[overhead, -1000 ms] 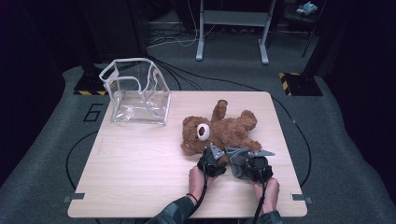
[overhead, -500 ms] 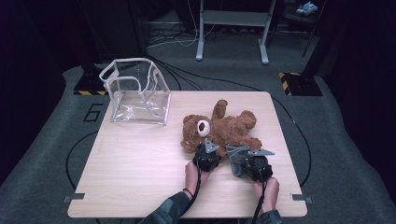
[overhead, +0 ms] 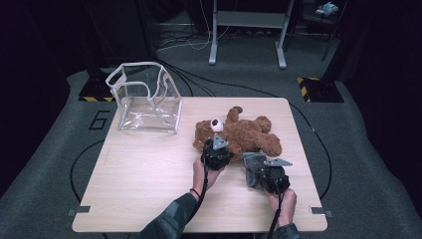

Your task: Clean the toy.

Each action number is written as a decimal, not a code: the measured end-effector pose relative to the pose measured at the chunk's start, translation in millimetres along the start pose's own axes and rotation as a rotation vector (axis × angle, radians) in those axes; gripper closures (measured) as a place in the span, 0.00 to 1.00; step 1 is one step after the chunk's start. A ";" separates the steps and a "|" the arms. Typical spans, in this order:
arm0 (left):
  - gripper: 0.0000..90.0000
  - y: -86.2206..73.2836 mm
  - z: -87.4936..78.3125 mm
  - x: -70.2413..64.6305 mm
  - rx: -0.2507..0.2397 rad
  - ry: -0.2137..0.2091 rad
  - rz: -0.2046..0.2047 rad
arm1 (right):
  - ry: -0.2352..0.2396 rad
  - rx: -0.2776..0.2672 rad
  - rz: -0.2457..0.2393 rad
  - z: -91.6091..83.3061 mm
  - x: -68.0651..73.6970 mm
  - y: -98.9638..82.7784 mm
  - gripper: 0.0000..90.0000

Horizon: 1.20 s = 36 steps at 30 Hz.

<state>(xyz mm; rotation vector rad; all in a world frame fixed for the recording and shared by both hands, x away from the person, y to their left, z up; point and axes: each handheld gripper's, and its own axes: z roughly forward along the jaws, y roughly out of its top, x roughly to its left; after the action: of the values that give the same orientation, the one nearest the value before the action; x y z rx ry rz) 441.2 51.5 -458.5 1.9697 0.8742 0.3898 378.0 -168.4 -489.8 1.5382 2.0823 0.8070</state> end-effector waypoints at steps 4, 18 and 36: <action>0.92 10.4 -7.1 2.4 -0.006 -0.017 0.020 | 0.007 -0.017 0.000 -3.0 3.9 3.1 0.84; 0.91 31.3 -24.9 30.1 -0.025 -0.034 -0.049 | 0.014 -0.123 -0.044 -18.6 17.9 21.0 0.84; 0.88 38.0 -15.0 42.7 0.013 -0.007 -0.079 | -0.063 -0.203 -0.157 5.7 51.7 98.4 0.84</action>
<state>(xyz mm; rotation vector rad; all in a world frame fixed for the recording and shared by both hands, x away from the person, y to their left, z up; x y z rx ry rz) 478.4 78.8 -421.5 1.9405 0.9495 0.3322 436.0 -96.6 -427.7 1.2608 1.9803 0.8700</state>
